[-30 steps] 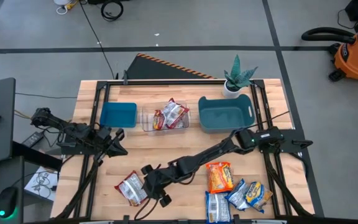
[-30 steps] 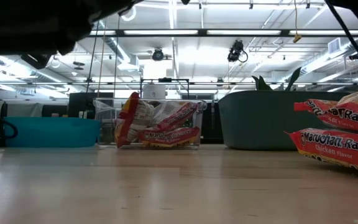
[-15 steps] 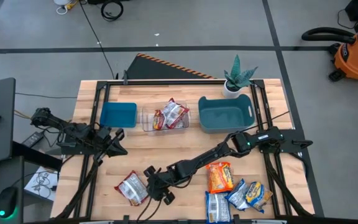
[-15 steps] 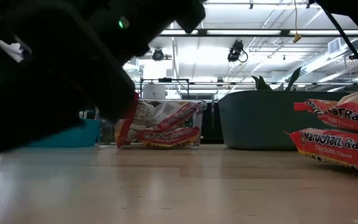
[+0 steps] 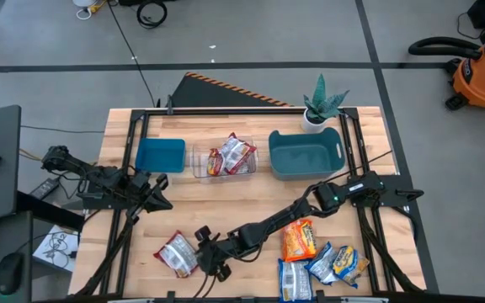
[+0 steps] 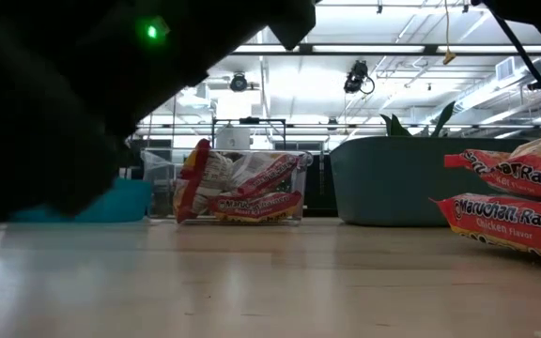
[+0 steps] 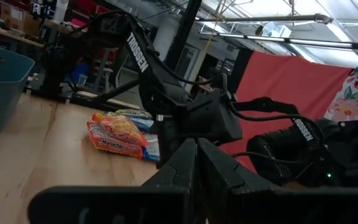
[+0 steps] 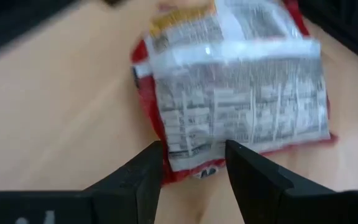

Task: Sort Maruchan noodles
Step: Put the red noodle pack into the transparent bin

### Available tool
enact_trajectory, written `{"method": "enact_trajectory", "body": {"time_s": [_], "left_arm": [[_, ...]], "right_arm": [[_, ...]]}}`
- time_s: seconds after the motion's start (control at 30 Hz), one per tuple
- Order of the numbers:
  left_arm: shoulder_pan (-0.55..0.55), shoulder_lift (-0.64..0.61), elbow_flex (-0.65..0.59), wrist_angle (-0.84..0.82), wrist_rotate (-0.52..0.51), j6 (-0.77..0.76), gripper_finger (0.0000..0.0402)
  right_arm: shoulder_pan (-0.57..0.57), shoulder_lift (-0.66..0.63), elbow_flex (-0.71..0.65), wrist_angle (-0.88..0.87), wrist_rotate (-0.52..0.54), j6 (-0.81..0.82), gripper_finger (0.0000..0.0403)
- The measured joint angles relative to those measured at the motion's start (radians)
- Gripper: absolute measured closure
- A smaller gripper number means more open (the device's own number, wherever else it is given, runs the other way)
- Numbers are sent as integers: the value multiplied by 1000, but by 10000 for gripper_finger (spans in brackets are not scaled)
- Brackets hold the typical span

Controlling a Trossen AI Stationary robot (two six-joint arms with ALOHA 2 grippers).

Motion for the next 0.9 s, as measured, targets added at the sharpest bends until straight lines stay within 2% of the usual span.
{"method": "enact_trajectory", "body": {"time_s": [0.07,0.2,0.67,0.9], "left_arm": [[0,0,0,-1,0,5,379],[0,0,0,0,0,7,379],[0,0,0,6,0,-7,379],[0,0,0,23,-14,-10,379]], "right_arm": [[0,6,0,-3,33,-2,222],[-8,20,0,-2,32,-5,234],[-35,4,-1,-50,109,-81,344],[-51,-53,0,-73,152,-121,368]]}}
